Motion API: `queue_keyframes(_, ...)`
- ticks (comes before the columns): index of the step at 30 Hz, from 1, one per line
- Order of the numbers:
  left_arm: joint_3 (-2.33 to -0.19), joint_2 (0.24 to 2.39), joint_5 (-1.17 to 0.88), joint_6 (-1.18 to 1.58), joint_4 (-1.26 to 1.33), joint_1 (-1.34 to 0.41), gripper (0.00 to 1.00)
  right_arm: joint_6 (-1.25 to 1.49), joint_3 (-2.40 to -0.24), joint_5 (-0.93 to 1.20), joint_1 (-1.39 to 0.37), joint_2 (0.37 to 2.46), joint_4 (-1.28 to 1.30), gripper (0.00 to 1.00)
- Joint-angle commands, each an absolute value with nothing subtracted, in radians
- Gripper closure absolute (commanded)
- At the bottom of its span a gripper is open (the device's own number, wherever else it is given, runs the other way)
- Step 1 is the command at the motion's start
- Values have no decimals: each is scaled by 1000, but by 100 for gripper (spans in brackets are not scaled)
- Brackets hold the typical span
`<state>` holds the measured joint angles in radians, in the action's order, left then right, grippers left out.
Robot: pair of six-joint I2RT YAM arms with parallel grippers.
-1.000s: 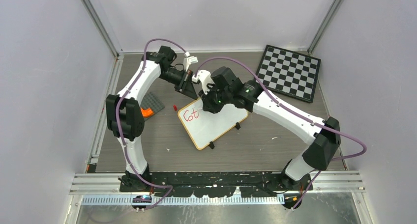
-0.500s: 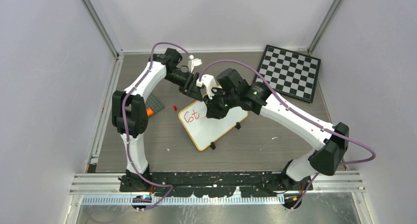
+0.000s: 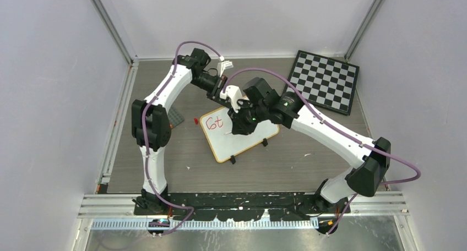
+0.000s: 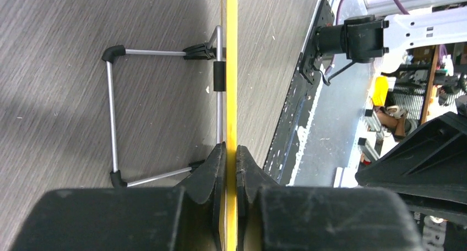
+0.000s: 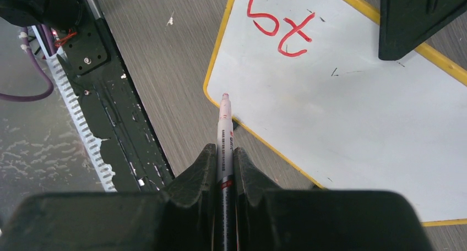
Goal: Write a sentence on the whiteboard
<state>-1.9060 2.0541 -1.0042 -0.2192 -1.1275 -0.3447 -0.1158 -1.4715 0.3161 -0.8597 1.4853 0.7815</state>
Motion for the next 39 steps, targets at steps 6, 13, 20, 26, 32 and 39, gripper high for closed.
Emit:
queue_keyframes(6, -1964, 2112, -963, -350, -1240, -399, 100, -133, -1462, 314, -857, 1446, 762, 100)
queue_keyframes(13, -2070, 2132, -931, -411, -1364, -385, 77, -125, -1450, 282, -856, 1447, 735, 100)
queue_keyframes(20, -1971, 1971, -991, -287, -1248, -244, 47, -106, -1449, 295, -820, 1441, 713, 100)
queue_keyframes(26, -1732, 1763, -1020, -214, -1135, -111, 37, -71, -1474, 366, -742, 1456, 693, 100)
queue_keyframes(32, -1502, 1641, -1037, -171, -1025, -77, 25, -28, -1474, 396, -693, 1466, 634, 100)
queue_keyframes(39, -1479, 1670, -1065, -135, -971, -80, 29, 46, -1413, 400, -689, 1466, 529, 100)
